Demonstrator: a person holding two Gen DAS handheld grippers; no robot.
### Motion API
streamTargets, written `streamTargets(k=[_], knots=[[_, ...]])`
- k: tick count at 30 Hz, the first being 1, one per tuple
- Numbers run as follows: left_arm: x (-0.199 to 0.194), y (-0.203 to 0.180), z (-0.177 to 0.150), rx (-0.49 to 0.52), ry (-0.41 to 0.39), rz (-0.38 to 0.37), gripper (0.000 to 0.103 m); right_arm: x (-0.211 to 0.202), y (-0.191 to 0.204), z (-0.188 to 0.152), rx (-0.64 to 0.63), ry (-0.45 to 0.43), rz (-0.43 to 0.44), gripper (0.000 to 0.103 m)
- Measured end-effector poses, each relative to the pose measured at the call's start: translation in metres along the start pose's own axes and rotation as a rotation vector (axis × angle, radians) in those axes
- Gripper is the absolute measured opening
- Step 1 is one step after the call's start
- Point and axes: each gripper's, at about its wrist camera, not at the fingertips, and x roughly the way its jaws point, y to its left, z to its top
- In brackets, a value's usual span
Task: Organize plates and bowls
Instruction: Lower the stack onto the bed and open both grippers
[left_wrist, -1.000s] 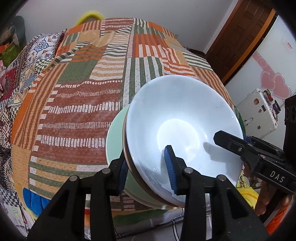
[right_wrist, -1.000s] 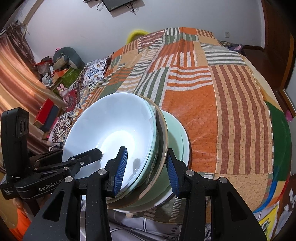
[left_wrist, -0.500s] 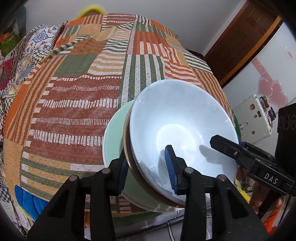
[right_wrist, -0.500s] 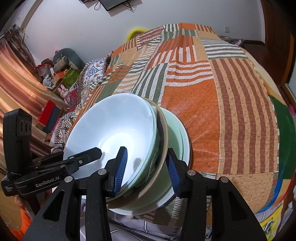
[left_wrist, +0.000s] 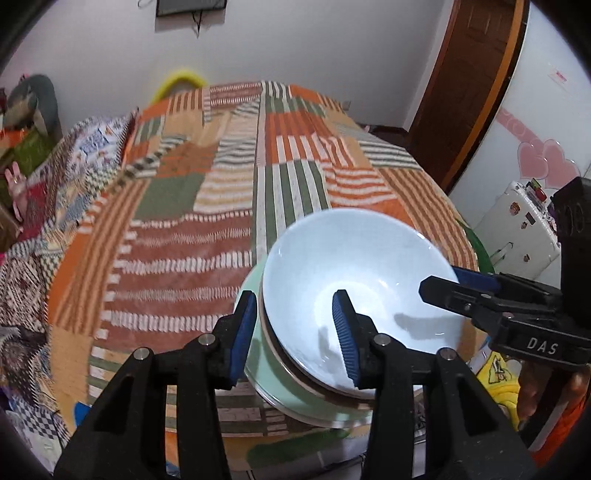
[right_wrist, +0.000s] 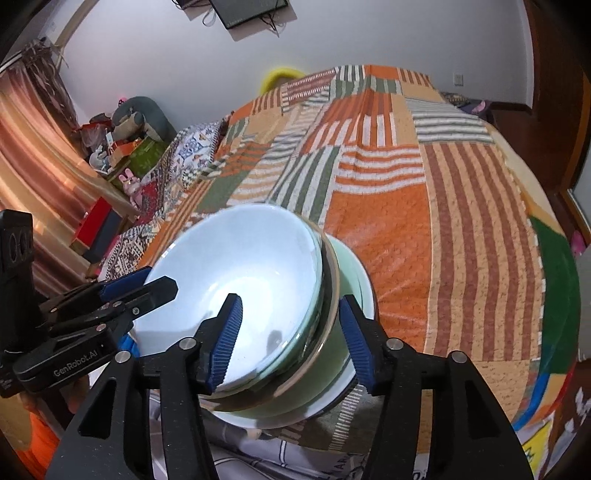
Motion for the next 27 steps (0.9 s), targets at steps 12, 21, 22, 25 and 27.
streamTargets(k=[12,21,22,25,27], knots=[[-0.045,-0.002,0.014,-0.013,-0.131,0.001,0.043,-0.041,0.020,0.014,-0.077,-0.132,-0.010,0.056],[-0.107,-0.012,0.025,0.011,-0.337,-0.001,0.055,-0.087,0.043,0.023,-0.154,-0.302,-0.015,0.063],[-0.113,-0.013,0.026,0.011,-0.356,-0.005,0.056,-0.090,0.045,0.024,-0.160,-0.315,-0.014,0.063],[-0.129,-0.014,0.027,0.013,-0.407,-0.002,0.059,-0.103,0.051,0.026,-0.179,-0.362,-0.016,0.063],[-0.140,-0.015,0.027,0.018,-0.447,0.004,0.061,-0.112,0.054,0.026,-0.188,-0.394,-0.014,0.065]])
